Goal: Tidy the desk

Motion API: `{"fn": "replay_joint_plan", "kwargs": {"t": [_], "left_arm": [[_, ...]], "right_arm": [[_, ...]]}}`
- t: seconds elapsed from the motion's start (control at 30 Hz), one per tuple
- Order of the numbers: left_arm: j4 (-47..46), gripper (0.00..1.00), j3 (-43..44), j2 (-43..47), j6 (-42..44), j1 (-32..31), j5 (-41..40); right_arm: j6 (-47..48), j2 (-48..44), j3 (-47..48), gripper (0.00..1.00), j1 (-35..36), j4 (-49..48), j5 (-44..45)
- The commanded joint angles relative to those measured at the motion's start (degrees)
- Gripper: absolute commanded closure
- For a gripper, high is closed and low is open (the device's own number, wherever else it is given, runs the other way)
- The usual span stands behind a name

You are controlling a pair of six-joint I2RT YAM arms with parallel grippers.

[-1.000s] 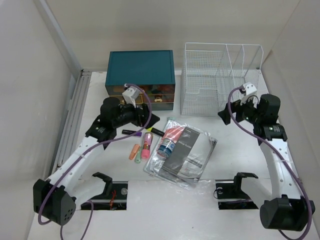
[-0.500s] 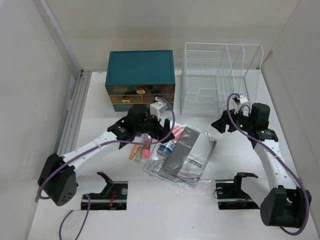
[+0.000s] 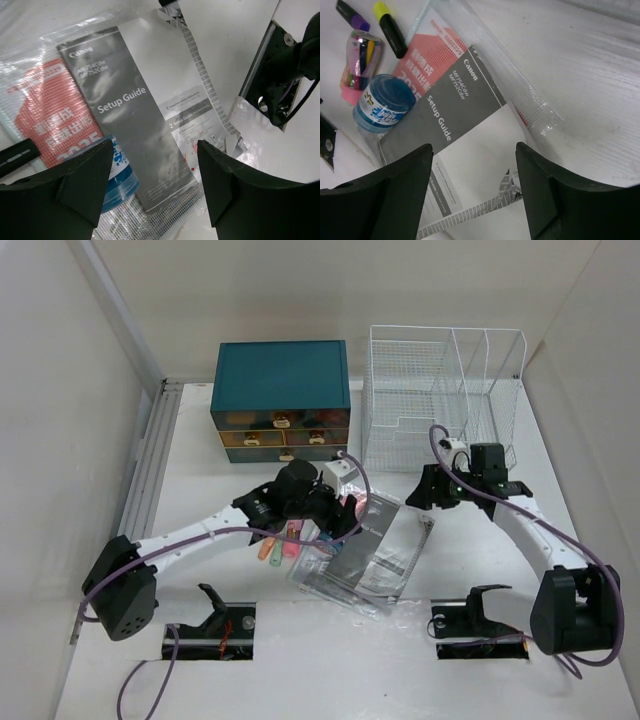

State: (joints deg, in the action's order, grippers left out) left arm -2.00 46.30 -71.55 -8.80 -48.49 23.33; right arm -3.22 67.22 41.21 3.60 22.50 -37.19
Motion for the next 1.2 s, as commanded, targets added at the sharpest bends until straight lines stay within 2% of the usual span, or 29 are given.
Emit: {"fn": "replay_joint_plan", "kwargs": {"t": [0.0, 0.13, 0.23, 0.43, 0.7, 0.9, 1.07, 1.17], "left_arm": [[-2.04, 0.35, 2.39, -0.87, 0.98, -3.0, 0.66], [-2.04, 0.41, 2.39, -3.41, 1.59, -4.94, 0.05], [-2.57, 0.43, 2.39, -6.4, 1.59, -4.95, 2.5], [-2.57, 0.43, 2.39, -8.87, 1.59, -4.95, 3.91], [-2.57, 0.43, 2.39, -11.06, 1.59, -5.48, 5.06], [-3.1, 0.43, 2.39, -12.21, 0.98, -5.48, 5.06], [-3.1, 0.43, 3.88, -16.68, 0.45, -6.17, 5.06], [-2.49, 0.47, 5.73, -20.02, 0.45, -6.7, 4.53]], "right_arm": [[-2.93, 0.71, 3.43, 0.29, 0.8, 1.83, 5.89], [-3.46, 2.65, 5.54, 0.3, 0.8, 4.38, 12.83], [-3.46, 3.36, 5.02, 0.31, 0.8, 5.62, 15.21], [-6.18, 3.96, 3.7, 0.31, 2.03, 6.15, 15.22], [-8.82, 5.99, 4.4, 0.31, 3.08, 11.77, 13.72], [-10.66, 8.01, 3.17, 0.31, 3.08, 11.25, 15.48], [-11.89, 10.2, 2.56, 0.31, 3.08, 10.55, 16.1], [-12.42, 10.21, 2.03, 0.31, 3.61, 9.94, 16.1]]}}
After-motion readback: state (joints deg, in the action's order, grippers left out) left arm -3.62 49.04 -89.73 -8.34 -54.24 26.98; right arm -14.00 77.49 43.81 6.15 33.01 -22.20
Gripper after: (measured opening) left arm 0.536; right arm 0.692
